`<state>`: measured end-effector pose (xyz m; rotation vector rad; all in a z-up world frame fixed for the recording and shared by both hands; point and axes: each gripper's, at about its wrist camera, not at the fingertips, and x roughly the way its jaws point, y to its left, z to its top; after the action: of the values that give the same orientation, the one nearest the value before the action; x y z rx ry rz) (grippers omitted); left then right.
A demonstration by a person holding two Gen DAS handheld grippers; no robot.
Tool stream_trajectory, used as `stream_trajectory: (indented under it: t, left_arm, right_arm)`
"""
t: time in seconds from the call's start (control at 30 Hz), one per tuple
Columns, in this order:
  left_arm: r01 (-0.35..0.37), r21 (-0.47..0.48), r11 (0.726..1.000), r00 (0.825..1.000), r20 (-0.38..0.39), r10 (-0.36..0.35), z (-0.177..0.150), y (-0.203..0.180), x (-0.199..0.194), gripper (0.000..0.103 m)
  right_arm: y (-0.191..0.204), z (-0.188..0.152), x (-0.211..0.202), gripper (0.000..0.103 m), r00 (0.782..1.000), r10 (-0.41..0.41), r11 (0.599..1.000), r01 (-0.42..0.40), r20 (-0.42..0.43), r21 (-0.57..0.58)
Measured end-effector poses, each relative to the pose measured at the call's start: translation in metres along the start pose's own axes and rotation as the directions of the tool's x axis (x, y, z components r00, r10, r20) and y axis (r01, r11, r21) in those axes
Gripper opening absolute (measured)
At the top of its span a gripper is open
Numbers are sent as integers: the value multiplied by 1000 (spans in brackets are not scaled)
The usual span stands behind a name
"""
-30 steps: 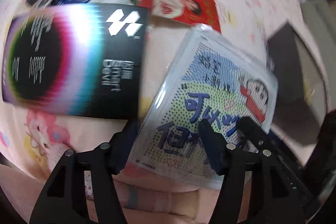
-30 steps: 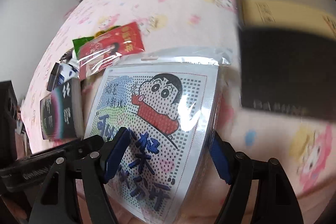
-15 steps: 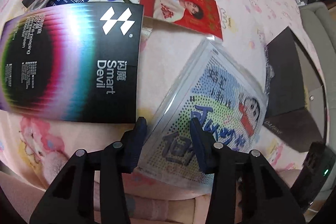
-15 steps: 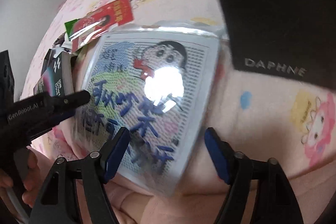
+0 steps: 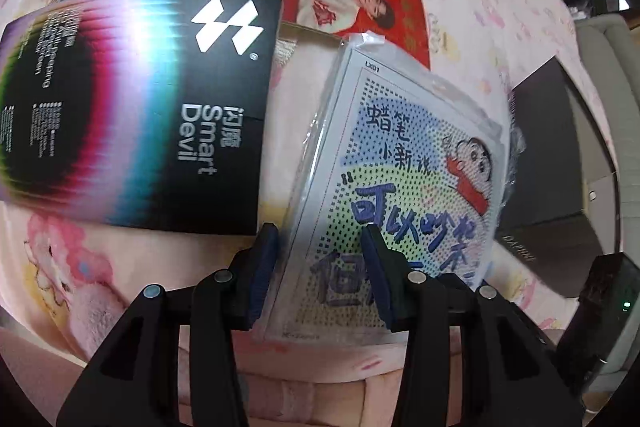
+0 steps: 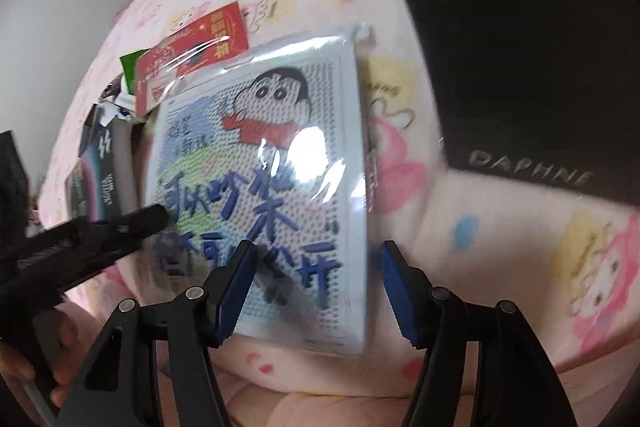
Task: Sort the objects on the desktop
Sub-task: 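Carry the held bead-art kit with the right gripper toward the black box, then lower the bead-art kit into the black DAPHNE box with the right gripper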
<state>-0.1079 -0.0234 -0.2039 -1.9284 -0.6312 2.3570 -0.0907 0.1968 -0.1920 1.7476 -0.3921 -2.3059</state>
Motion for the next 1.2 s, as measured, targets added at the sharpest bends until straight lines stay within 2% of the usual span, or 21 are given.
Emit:
stream_trajectory:
  t: [0.03, 0.1, 0.23, 0.33, 0.47, 0.73, 0.83, 0.97, 1.2]
  left_arm:
    - [-10, 18, 1000, 1000, -1, 10, 0, -3, 1, 51]
    - [-23, 45, 999, 1000, 5, 23, -2, -9, 1, 51]
    - [49, 70, 996, 996, 66, -53, -8, -10, -19, 45]
    - [113, 120, 986, 983, 132, -128, -16, -17, -43, 44]
    - [187, 128, 974, 965, 160, -206, -15, -21, -63, 44]
    - [215, 211, 954, 942, 212, -259, -2, -53, -115, 44]
    - [250, 243, 937, 930, 210, -303, 4, -72, -126, 44]
    - [286, 320, 903, 914, 193, -357, 16, -120, -127, 44]
    - [332, 400, 854, 919, 69, -389, 34, -211, -78, 44]
  right_arm:
    - [1, -1, 1, 61, 1000, 0, 1000, 0, -2, -6]
    - [6, -2, 1, 63, 1000, -3, 1000, 3, 8, -30]
    - [10, -6, -23, 57, 994, -9, 998, 15, 105, -58]
    - [15, -7, -57, 54, 977, -1, 996, 20, 211, -87]
    - [14, -2, -95, 54, 955, 25, 994, 8, 294, -110]
    - [20, 24, -128, 53, 917, 100, 989, -50, 386, -137]
    - [17, 35, -148, 53, 899, 99, 988, -38, 427, -148]
    - [-3, 49, -180, 53, 873, 56, 992, 5, 485, -124]
    - [-74, 64, -208, 53, 852, -81, 997, 72, 518, 39]
